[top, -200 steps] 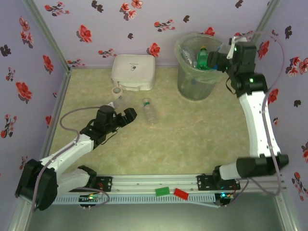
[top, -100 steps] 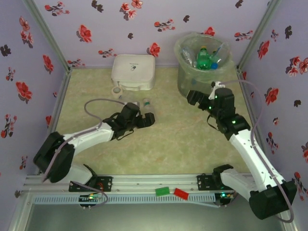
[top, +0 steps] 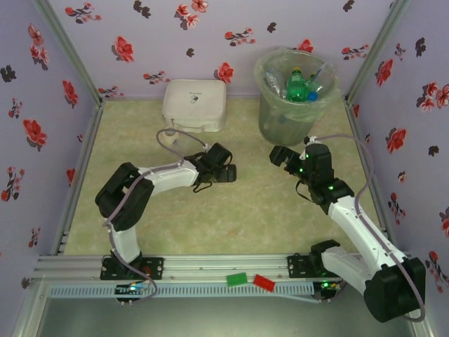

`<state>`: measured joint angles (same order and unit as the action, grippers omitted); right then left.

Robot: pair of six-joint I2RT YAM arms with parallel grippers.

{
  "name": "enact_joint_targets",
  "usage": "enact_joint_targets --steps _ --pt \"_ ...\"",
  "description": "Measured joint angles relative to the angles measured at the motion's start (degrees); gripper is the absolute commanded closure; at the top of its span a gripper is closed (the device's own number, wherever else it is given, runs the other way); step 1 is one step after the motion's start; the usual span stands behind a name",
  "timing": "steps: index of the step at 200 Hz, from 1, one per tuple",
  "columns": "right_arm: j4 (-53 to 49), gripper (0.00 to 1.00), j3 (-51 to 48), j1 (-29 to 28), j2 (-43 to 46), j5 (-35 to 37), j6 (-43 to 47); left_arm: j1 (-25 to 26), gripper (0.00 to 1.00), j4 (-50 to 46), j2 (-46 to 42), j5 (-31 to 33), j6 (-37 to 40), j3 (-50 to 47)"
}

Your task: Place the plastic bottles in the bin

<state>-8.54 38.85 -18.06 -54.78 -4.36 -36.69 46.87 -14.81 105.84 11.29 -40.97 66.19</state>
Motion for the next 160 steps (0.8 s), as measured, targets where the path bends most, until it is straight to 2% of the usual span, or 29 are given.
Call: enact_joint_targets --steps 35,77,112,134,160 --pt "1.29 0.0 -0.52 0.0 0.0 0.0 0.0 0.17 0.3 -0.76 1.33 1.18 1.44 0.7" --pt "1.49 0.0 -0.52 0.0 0.0 -0.24 -0.98 0.17 0.48 -0.9 1.38 2.91 2.89 0.79" --pt "2.84 0.0 -0.52 0.0 -0.15 -1.84 -2.19 0.17 0.49 0.66 -0.44 3.26 3.39 -1.49" --pt "5.42 0.01 -0.52 0.0 -0.94 -4.22 -3.41 0.17 0.5 3.45 -6.1 1.86 4.74 -6.27" --pt "9.57 0.02 -0.52 -0.48 -2.91 -8.11 -5.07 0.22 0.49 11.1 -14.6 -3.08 6.88 -11.5"
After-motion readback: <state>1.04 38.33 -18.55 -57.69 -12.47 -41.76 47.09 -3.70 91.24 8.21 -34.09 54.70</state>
